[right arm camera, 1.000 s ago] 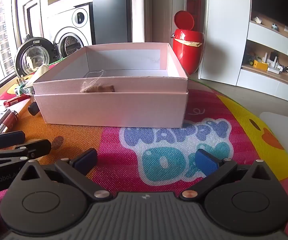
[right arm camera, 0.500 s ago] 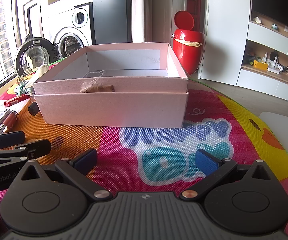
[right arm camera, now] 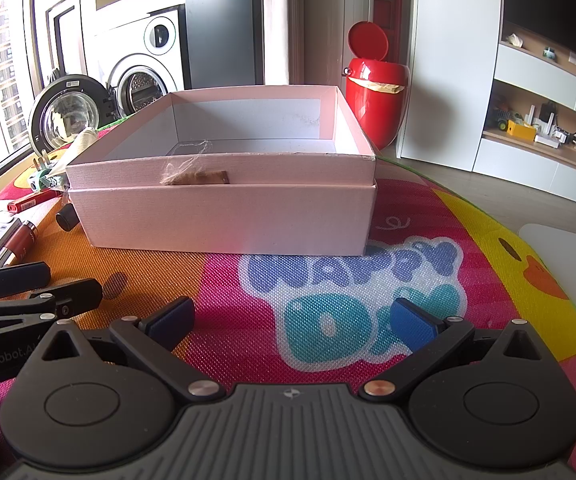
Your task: Organize rigid objects
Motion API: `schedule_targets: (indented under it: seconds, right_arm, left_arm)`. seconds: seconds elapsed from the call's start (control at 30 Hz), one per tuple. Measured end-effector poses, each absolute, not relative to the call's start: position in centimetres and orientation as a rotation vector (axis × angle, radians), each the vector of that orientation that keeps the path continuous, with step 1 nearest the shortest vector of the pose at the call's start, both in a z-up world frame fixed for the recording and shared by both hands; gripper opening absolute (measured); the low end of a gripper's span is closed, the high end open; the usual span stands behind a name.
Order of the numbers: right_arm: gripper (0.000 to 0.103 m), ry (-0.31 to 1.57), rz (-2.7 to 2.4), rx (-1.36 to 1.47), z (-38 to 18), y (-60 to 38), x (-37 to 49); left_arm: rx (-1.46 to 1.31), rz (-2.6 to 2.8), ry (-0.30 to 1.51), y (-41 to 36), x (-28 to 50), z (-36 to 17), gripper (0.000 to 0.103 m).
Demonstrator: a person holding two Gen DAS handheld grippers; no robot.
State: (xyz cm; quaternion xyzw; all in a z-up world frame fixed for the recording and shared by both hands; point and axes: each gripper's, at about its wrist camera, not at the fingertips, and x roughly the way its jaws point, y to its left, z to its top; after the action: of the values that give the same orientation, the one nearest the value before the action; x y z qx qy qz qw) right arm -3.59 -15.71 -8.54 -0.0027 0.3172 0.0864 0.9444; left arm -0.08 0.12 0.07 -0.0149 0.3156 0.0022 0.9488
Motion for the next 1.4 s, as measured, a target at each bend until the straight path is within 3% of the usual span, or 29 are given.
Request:
schedule_targets:
  seconds: [1.4]
  right_arm:
    - [0.103,0.647,0.178,-0.001,-8.37,-15.84,-3.66]
  left_arm:
    - [-0.009,0.011,0.644,-0.28,0.0,0.06,0.06]
